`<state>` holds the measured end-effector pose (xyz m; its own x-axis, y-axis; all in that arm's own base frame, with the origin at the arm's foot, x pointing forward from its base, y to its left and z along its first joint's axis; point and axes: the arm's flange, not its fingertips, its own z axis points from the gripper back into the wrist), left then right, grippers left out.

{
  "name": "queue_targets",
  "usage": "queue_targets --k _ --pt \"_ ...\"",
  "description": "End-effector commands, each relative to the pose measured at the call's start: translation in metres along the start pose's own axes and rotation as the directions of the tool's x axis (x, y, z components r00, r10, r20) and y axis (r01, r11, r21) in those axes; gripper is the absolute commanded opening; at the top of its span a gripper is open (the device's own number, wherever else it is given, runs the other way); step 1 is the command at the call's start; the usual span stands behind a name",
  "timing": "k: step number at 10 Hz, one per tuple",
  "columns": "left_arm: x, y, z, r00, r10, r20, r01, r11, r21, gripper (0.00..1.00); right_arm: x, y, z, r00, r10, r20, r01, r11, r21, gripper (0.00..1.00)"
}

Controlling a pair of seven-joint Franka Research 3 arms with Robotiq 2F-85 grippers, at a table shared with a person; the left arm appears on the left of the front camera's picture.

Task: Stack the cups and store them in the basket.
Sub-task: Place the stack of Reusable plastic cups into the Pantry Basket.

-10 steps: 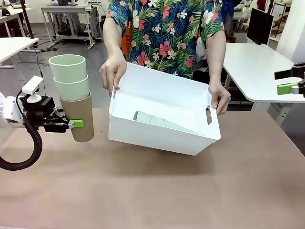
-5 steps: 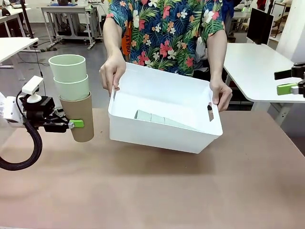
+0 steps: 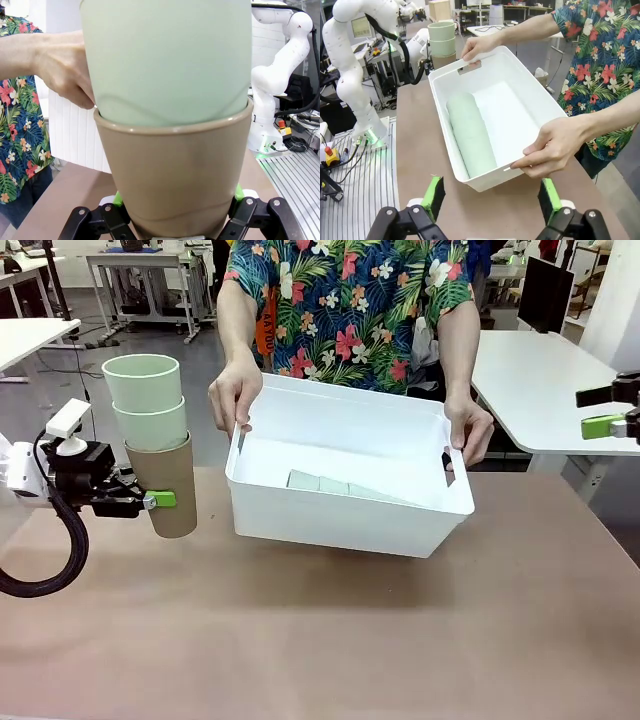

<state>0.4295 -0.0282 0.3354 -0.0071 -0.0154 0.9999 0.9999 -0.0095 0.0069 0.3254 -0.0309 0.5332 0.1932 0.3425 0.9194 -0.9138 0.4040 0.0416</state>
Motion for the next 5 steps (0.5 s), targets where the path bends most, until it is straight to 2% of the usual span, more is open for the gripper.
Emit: queue_targets --k 1,5 --pt "0.0065 -0.0018 0.0001 1.0 -0.002 0.007 0.002 1.0 -0.003 0.85 0.0027 -0.0024 -0.0028 1.0 0.009 0.028 -0.009 1.0 0.001 1.0" --pt "0.0065 -0.0018 0.0001 1.0 -0.002 0.007 0.002 1.0 -0.003 0.85 0.0027 -0.0024 -0.0028 1.0 0.009 0.028 -0.009 1.0 0.001 1.0"
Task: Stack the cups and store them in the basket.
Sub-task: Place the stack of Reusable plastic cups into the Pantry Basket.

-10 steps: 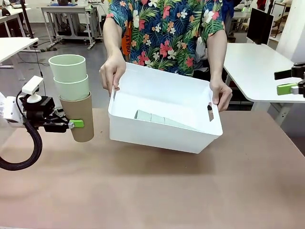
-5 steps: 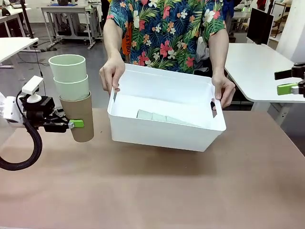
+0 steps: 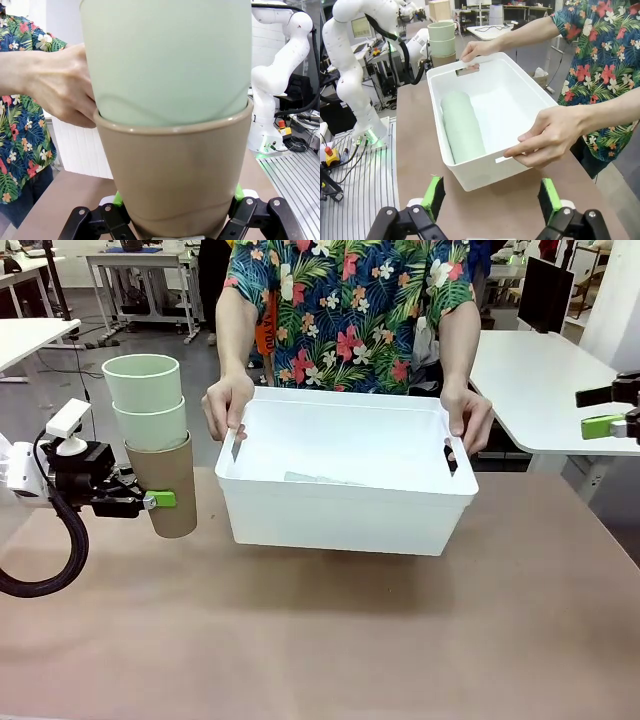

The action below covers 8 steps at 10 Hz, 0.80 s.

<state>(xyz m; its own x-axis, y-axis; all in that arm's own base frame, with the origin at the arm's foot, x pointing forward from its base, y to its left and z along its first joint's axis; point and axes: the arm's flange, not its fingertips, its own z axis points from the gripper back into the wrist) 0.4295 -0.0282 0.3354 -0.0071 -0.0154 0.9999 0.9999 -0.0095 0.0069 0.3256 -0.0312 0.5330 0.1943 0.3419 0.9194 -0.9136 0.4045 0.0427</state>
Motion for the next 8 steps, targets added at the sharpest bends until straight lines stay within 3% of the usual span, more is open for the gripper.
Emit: queue_targets --k 1,8 --pt "0.0065 -0.0018 0.0001 1.0 -0.002 0.007 0.002 1.0 -0.003 0.85 0.003 -0.0021 -0.0029 1.0 0.01 0.028 -0.01 1.0 0.001 1.0" --pt "0.0065 -0.0018 0.0001 1.0 -0.002 0.007 0.002 1.0 -0.003 0.85 0.003 -0.0021 -0.0029 1.0 0.01 0.028 -0.01 1.0 0.001 1.0"
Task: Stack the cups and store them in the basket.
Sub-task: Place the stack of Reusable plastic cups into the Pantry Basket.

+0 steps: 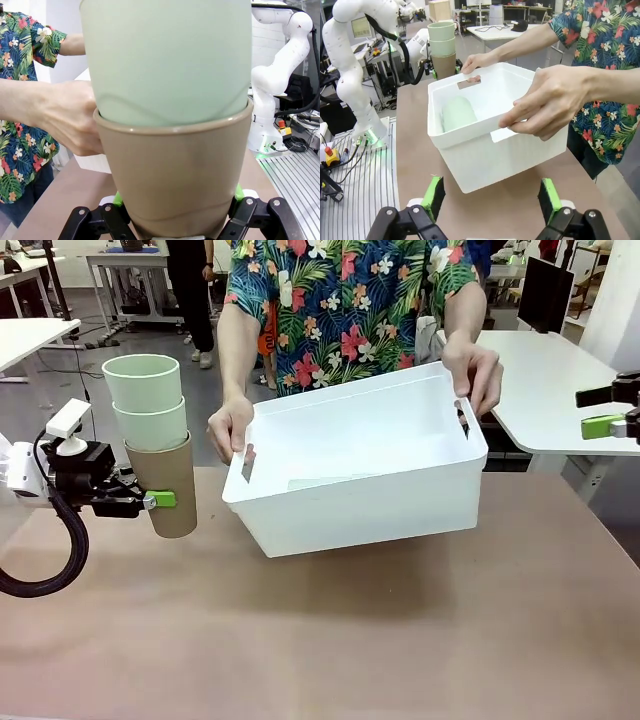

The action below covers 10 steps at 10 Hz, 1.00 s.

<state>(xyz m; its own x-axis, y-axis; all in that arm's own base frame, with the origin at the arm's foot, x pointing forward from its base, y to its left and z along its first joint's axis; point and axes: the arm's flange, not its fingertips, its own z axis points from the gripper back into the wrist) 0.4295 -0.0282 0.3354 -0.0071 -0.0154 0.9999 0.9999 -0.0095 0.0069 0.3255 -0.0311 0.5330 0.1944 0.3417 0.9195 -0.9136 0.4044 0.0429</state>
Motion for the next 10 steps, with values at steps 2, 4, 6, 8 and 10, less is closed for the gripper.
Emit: queue_targets --k 2,4,6,8,10 --pt "0.007 -0.002 0.0 1.0 -0.002 0.007 0.002 1.0 -0.003 0.85 0.003 -0.002 -0.003 1.0 0.011 0.028 -0.011 1.0 0.001 1.0" --pt "0.007 -0.002 0.0 1.0 -0.002 0.007 0.002 1.0 -0.003 0.85 0.003 -0.002 -0.003 1.0 0.011 0.028 -0.011 1.0 0.001 1.0" --pt "0.0 0.0 0.0 1.0 0.0 0.0 0.0 1.0 0.0 0.85 0.003 -0.002 -0.003 1.0 0.011 0.028 -0.011 1.0 0.001 1.0" --pt "0.029 0.002 0.002 0.999 0.004 -0.043 -0.003 0.999 0.037 0.85 0.003 -0.002 -0.003 1.0 0.011 0.028 -0.011 1.0 0.001 1.0" --pt "0.073 0.005 0.007 0.995 0.01 -0.095 -0.003 0.998 0.07 0.85 0.003 -0.002 -0.003 1.0 0.011 0.028 -0.011 1.0 0.001 1.0"
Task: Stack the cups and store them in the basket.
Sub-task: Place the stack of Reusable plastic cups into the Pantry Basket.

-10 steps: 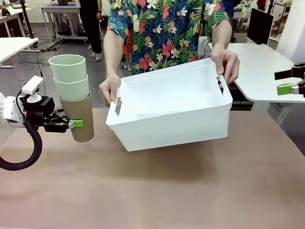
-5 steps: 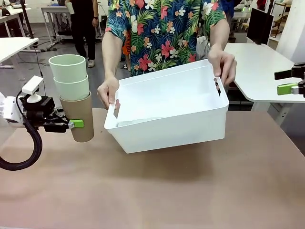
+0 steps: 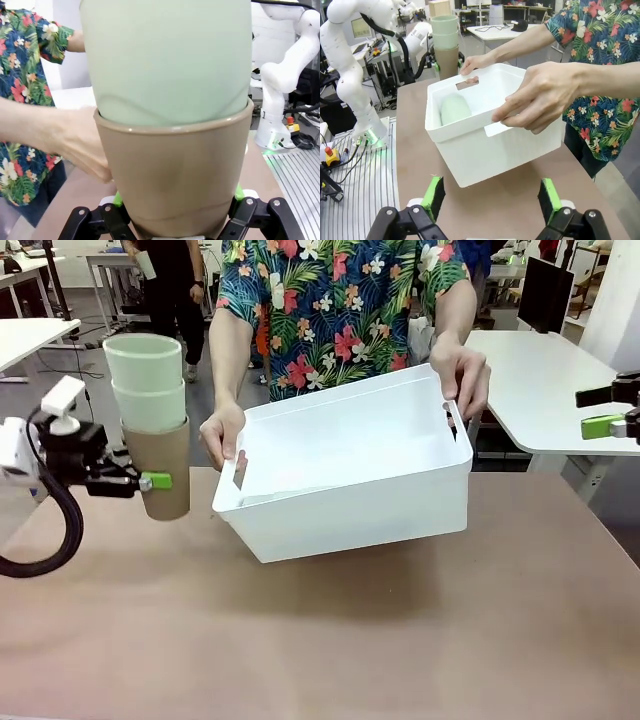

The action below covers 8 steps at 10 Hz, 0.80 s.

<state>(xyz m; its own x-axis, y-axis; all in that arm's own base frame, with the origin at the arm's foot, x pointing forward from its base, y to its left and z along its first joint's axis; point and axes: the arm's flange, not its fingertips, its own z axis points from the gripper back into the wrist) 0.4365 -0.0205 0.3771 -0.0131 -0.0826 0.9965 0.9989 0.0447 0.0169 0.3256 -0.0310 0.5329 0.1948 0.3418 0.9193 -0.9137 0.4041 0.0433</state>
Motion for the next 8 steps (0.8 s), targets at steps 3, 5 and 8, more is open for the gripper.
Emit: queue_targets --k 3,5,8 --pt "0.11 0.004 -0.009 0.993 0.033 -0.117 -0.032 0.999 0.011 0.85 0.003 -0.002 -0.003 1.0 0.011 0.028 -0.011 1.0 0.001 1.0" --pt "0.159 0.007 -0.025 0.974 0.049 -0.22 -0.044 0.999 0.025 0.85 0.003 -0.002 -0.003 1.0 0.011 0.028 -0.011 1.0 0.001 1.0" --pt "0.203 0.009 -0.078 0.929 0.022 -0.371 -0.008 0.999 0.04 0.85 0.003 -0.002 -0.003 1.0 0.011 0.028 -0.011 1.0 0.001 1.0"
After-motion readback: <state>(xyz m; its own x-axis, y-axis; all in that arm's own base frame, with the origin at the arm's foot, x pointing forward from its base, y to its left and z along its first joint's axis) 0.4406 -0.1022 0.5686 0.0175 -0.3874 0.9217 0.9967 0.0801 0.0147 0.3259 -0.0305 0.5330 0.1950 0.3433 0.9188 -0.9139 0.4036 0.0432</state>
